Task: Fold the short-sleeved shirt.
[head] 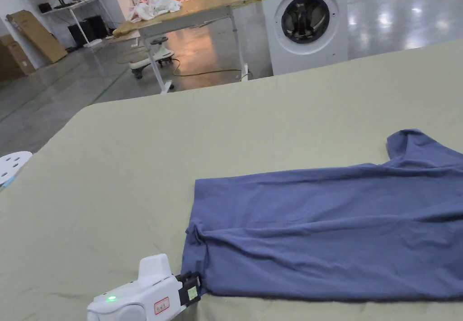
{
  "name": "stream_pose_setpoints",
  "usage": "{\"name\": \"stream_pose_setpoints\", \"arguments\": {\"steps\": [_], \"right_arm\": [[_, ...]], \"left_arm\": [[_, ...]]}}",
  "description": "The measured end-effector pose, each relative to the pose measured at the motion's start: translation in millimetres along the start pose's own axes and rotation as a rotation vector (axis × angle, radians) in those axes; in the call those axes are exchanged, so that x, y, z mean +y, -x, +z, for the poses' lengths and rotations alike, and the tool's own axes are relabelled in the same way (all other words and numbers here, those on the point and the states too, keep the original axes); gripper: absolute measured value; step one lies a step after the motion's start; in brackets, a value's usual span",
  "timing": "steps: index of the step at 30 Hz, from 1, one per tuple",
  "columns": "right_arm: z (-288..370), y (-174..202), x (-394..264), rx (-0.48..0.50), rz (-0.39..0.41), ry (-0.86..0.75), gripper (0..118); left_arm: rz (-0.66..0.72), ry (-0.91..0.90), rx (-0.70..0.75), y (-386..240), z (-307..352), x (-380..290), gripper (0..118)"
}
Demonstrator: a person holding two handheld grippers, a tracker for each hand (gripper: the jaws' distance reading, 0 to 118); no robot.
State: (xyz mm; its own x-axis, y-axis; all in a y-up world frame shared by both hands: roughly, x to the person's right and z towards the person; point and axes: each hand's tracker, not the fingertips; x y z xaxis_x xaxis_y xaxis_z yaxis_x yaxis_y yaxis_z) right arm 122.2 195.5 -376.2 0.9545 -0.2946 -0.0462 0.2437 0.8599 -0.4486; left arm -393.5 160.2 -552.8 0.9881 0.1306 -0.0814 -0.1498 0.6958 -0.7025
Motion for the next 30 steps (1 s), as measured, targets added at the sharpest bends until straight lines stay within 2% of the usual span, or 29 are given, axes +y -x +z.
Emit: {"name": "stream_pose_setpoints", "arguments": {"steps": [2,6,7,8,9,10,11,14,15,16,17,18,19,20,21,22,23,25,27,28,30], "right_arm": [[-4,-4,-1,-0.014,-0.005,0.015,0],[-35,-9,8,-0.063,0.015,0.073,3],[-47,-12,11,-0.065,0.018,0.073,15],[-62,-17,16,-0.063,0.021,0.087,47],[-82,-39,11,-0.059,0.018,0.112,65],[-97,-48,11,-0.055,0.012,0.107,70],[-115,-55,13,-0.060,0.008,0.107,70],[-171,-82,15,-0.223,-0.039,0.204,69],[-189,-91,12,-0.266,-0.055,0.252,67],[-204,-97,6,-0.308,-0.048,0.326,58],[-220,-103,-3,-0.314,-0.046,0.422,57],[-214,-98,-6,-0.295,0.007,0.330,51],[-207,-89,0,-0.301,0.055,0.300,40],[-204,-81,5,-0.311,0.093,0.336,15],[-200,-74,6,-0.298,0.131,0.333,7],[-200,-73,7,-0.278,0.155,0.342,6],[-200,-72,7,-0.281,0.147,0.345,5],[-196,-69,11,-0.287,0.153,0.340,5],[-178,-65,17,-0.285,0.131,0.319,5],[-169,-64,19,-0.267,0.123,0.303,5],[-141,-53,21,-0.229,0.123,0.290,5]], "left_arm": [[-0.033,0.000,-0.035,-4,1,-2,10],[-0.097,0.050,-0.014,-13,-11,1,10],[-0.104,0.054,-0.011,-16,-10,2,10],[-0.101,0.056,-0.010,-16,-10,2,10],[-0.102,0.060,-0.010,-16,-10,2,10],[-0.104,0.062,-0.011,-15,-11,2,10],[-0.104,0.066,-0.014,-21,-5,4,10],[-0.101,0.070,-0.009,-22,-3,5,10],[-0.106,0.073,-0.006,-27,-1,6,10],[-0.110,0.073,-0.004,-28,0,5,10],[-0.113,0.072,-0.001,-30,1,3,10],[-0.117,0.070,0.001,-31,2,2,10],[-0.119,0.069,0.002,-31,2,3,10],[-0.118,0.066,0.005,-32,4,3,9],[-0.119,0.066,0.008,-35,5,3,8],[-0.126,0.067,0.009,-36,6,3,5],[-0.151,0.083,0.003,-33,4,7,2],[-0.117,0.077,-0.021,-25,19,18,0],[-0.138,-0.090,0.038,-21,52,4,0],[-0.160,-0.106,0.035,-20,66,1,0],[-0.103,-0.055,-0.056,-4,94,3,0]]}}
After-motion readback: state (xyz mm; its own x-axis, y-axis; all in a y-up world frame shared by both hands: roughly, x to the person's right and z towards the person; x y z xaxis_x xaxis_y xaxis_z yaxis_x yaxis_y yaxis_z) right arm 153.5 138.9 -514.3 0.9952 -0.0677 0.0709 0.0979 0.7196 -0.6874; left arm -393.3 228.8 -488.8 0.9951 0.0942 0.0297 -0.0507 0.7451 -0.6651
